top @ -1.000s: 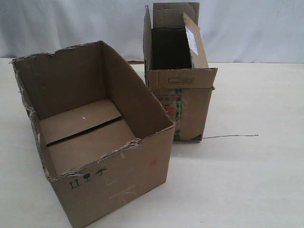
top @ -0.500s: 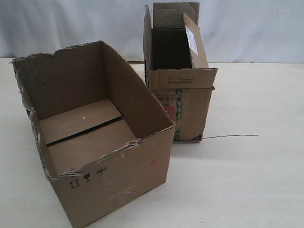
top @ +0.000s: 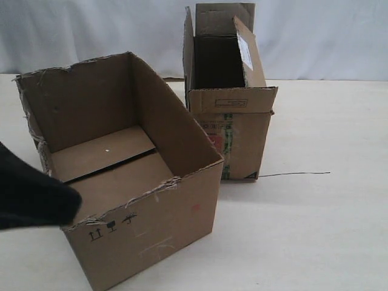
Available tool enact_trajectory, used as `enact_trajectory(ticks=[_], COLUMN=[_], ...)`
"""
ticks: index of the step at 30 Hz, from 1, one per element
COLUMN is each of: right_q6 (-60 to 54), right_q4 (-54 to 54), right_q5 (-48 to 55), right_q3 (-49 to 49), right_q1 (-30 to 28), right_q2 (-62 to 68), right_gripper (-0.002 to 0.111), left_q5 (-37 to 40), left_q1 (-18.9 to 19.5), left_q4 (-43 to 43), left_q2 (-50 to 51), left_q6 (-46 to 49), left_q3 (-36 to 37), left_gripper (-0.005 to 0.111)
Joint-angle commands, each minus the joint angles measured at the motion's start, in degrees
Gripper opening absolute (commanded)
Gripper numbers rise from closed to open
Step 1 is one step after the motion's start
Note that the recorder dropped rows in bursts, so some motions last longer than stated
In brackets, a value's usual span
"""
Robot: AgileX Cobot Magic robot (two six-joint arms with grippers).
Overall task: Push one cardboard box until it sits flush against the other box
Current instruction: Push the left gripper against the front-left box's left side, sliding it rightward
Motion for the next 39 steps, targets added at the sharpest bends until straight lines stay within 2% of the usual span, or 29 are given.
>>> enact_trajectory(ticks=[1,3,5,7,9,13,21,31,39], right_q6=[-0.3,-0.3,-0.3,-0.3,-0.3,-0.3,-0.3,-0.3,-0.3], right_q4=[0.1,0.1,0.1,0.1,0.1,0.1,0.1,0.1,0.1], right_q5=[-0.1,-0.1,-0.1,-0.1,-0.1,-0.1,-0.1,-0.1,-0.1], right_q3=[0.1,0.1,0.1,0.1,0.1,0.1,0.1,0.1,0.1], right_q1=[0.1,0.1,0.1,0.1,0.1,0.1,0.1,0.1,0.1], right_q2=[-0.2,-0.2,-0.2,-0.2,-0.2,-0.2,-0.2,-0.2,-0.2], right_gripper=[0.005,0.005,0.005,0.005,0.005,0.005,0.005,0.005,0.005], left_q5=[-9.0,-10.7,-11.8,-11.3,-10.5,-10.6,-14.8,-23.2,-31.3], left_q1=[-17.2,-25.6,-32.0,-35.5,-36.3,-34.7,-27.9,-19.5,-16.3], left_q4=[18.0,26.8,36.8,47.6,55.5,63.6,70.3,73.5,75.2], left_q2=[3.3,6.5,9.7,13.1,15.9,22.8,28.7,30.5,31.5], left_q6=[-18.2,-26.2,-34.5,-43.2,-47.6,-48.9,-48.8,-46.6,-46.5], left_q3=[1.2,1.2,1.2,1.2,1.2,1.2,1.2,1.2,0.9], left_gripper=[0.0,0.0,0.0,0.0,0.0,0.0,0.0,0.0,0.0])
